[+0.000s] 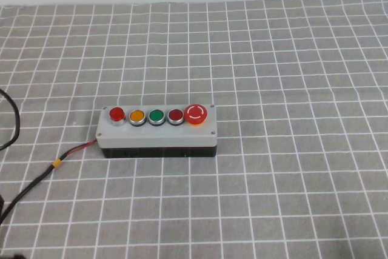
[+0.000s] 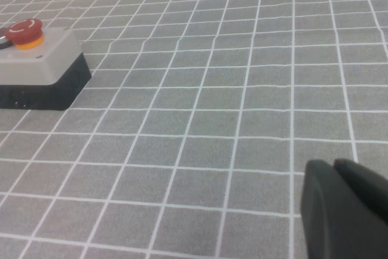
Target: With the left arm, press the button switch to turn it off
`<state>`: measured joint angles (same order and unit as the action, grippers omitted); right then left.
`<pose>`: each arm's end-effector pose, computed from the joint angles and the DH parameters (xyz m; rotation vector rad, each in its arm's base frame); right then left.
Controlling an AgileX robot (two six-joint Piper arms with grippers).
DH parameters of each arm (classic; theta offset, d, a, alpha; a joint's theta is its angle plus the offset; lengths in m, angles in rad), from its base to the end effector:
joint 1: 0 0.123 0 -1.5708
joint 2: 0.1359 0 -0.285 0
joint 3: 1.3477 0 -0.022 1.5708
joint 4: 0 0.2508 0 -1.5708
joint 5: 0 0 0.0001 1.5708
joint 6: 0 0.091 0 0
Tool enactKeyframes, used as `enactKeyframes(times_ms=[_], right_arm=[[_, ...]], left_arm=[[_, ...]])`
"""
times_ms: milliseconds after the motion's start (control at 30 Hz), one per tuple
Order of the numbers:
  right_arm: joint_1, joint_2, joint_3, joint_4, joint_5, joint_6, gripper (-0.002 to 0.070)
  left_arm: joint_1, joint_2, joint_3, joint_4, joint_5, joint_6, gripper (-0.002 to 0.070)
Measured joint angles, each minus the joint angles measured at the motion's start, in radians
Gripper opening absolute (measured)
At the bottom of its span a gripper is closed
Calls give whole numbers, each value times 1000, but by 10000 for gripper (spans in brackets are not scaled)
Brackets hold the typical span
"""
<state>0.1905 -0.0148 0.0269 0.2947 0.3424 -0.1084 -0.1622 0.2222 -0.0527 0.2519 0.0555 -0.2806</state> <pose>0.0505 0.0188 0.1754 -0.0881 1.8346 0.3429 0.0742 -0.0108 0.2118 0.1034 1.7054 -0.1306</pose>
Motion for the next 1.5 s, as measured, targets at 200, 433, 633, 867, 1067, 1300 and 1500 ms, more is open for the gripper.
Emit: enactKeyframes(times_ms=[200, 433, 633, 867, 1067, 1300, 1500], right_arm=[[0, 0, 0, 0, 0, 0, -18], [0, 0, 0, 0, 0, 0, -18], [0, 0, 0, 2, 0, 0, -17], [0, 0, 0, 2, 0, 0, -18], [0, 0, 0, 2, 0, 0, -17], [0, 0, 0, 2, 0, 0, -18], [0, 0, 0, 2, 0, 0, -18]], left_arm=[[0, -148, 77, 4, -19, 4, -3], [0, -230, 78, 0, 75, 4, -3], [0, -233, 78, -2, 99, 4, -3], [0, -233, 78, -4, 127, 4, -3], [0, -233, 78, -114, 142, 101, -3], [0, -233, 78, -177, 271, 183, -3], [0, -233, 78, -150, 332, 147, -3]])
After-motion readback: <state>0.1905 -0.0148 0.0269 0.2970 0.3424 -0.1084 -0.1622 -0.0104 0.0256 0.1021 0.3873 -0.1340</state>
